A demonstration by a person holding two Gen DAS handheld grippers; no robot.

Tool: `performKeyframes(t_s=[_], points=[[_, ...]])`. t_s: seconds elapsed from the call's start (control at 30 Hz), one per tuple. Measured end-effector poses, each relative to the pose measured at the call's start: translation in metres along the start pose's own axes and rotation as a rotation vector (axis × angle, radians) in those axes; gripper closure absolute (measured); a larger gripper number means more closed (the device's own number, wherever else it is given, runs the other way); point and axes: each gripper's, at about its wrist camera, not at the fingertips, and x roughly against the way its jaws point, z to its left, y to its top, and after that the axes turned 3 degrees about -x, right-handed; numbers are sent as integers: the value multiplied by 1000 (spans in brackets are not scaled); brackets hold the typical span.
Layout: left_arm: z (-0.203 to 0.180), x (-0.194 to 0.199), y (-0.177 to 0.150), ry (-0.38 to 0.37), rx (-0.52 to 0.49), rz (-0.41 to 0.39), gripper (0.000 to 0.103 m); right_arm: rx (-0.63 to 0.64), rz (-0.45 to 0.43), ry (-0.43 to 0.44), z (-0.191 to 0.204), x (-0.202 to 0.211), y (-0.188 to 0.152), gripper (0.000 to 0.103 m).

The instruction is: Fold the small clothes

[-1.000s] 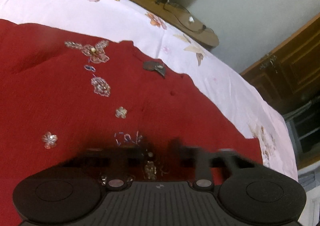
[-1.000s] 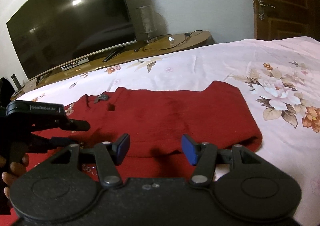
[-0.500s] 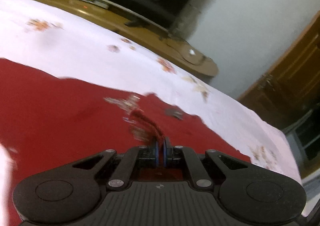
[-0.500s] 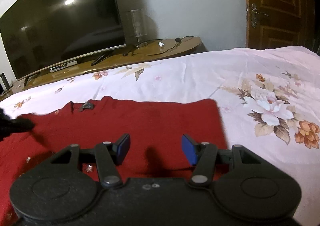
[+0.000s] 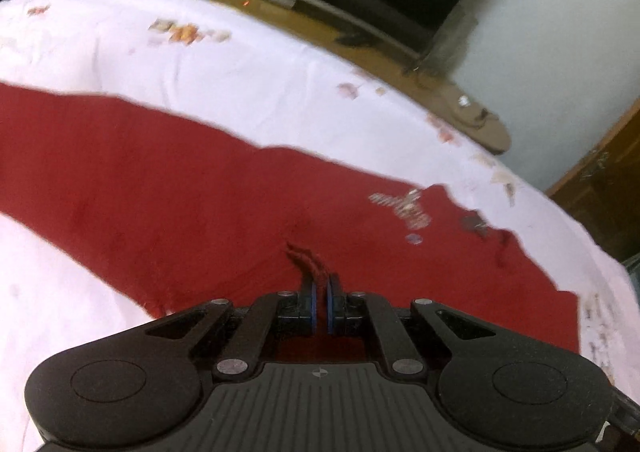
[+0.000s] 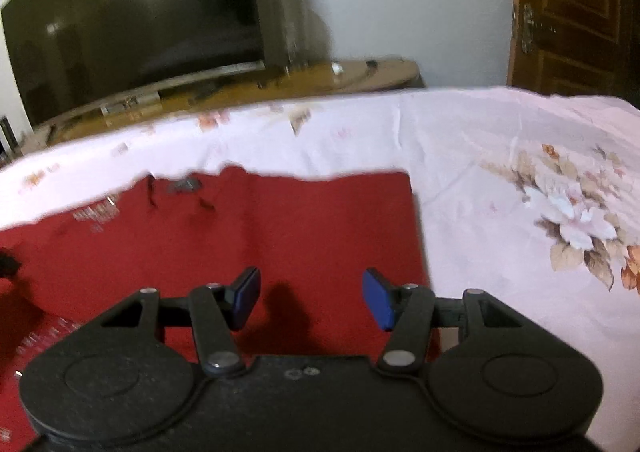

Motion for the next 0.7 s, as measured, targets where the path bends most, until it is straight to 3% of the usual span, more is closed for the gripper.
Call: performKeyframes(t_s=[0.07, 0.23, 0.53, 0.7], points=[[1, 0, -3, 23, 7, -7, 98, -1, 50, 2, -3, -10, -3, 48], [5, 26, 1, 22, 19, -55, 98, -11, 13, 27, -7, -1, 6, 47], [4, -5, 7, -38, 74, 9, 98, -36, 13, 32, -13, -3, 10, 47], [-5, 0, 1, -83, 86, 16, 98, -20, 17, 40, -10, -1, 5, 47]])
